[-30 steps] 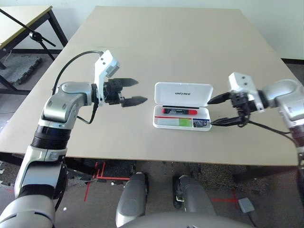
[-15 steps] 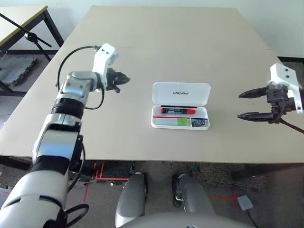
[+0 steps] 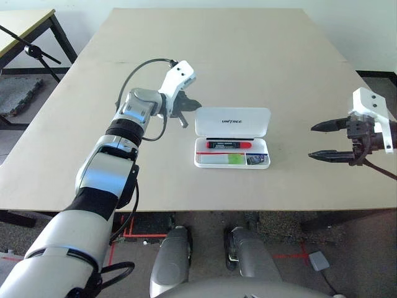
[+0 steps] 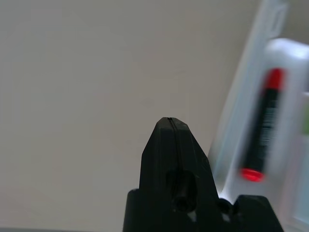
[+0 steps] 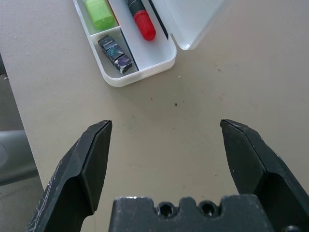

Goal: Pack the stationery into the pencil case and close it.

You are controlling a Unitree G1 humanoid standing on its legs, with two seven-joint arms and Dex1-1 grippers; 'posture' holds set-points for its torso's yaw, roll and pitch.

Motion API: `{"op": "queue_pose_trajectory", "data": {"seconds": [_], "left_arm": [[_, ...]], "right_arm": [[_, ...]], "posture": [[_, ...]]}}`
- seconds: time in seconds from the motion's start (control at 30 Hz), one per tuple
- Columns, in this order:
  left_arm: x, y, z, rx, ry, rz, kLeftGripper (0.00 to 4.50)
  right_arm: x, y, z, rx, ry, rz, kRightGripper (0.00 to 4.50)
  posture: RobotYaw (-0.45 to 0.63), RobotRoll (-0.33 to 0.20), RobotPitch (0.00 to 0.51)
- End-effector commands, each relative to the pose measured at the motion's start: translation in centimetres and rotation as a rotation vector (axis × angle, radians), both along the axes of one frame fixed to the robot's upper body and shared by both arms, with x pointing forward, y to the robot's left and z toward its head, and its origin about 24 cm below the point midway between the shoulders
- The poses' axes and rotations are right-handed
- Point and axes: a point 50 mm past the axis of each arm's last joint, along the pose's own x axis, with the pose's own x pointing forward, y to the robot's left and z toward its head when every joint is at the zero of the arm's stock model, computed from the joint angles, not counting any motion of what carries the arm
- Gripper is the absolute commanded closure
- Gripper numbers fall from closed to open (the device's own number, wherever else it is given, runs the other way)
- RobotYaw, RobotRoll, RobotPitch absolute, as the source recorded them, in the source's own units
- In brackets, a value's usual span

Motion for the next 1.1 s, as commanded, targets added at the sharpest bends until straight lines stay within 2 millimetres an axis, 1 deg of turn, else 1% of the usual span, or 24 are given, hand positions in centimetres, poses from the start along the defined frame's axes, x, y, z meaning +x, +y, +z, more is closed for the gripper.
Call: {"op": "queue_pose_trajectory", "data": {"seconds": [0.03,0.2,0.23,0.27,0.33,0.5,0.93,1.1], "left_arm": [[-1.0,0.0,0.6,0.021,0.027,-0.126,4.47],[-3.0,-0.4,0.9,0.036,0.054,-0.239,4.47],[-3.5,-0.5,0.8,0.037,0.058,-0.255,4.47],[-4.0,-0.8,0.7,0.040,0.063,-0.272,4.47],[-4.9,-1.2,0.4,0.047,0.068,-0.287,4.47],[-6.3,-2.1,-1.3,0.060,0.125,-0.284,4.47],[-6.7,-3.9,-3.4,0.094,0.166,-0.245,4.47],[-7.1,-4.5,-4.4,0.111,0.202,-0.255,4.47]], "right_arm": [[-0.1,0.0,0.3,0.006,-0.014,0.002,0.00],[0.2,0.1,0.3,0.007,-0.014,0.009,0.00],[0.3,0.2,0.2,0.008,-0.014,0.012,0.00],[0.4,0.2,0.2,0.009,-0.014,0.014,0.00],[0.5,0.4,0.1,0.011,-0.013,0.019,0.00],[0.8,0.9,-0.2,0.019,-0.013,0.034,0.00],[1.0,1.1,-0.5,0.022,-0.023,0.037,0.00],[1.0,1.2,-0.6,0.023,-0.035,0.029,0.00]], "posture": [[0.16,0.000,0.097],[0.16,0.000,0.097],[0.18,0.000,0.091],[0.18,0.000,0.091],[0.19,0.000,0.092],[0.20,0.000,0.092],[0.19,0.000,0.104],[0.19,0.000,0.106]]}}
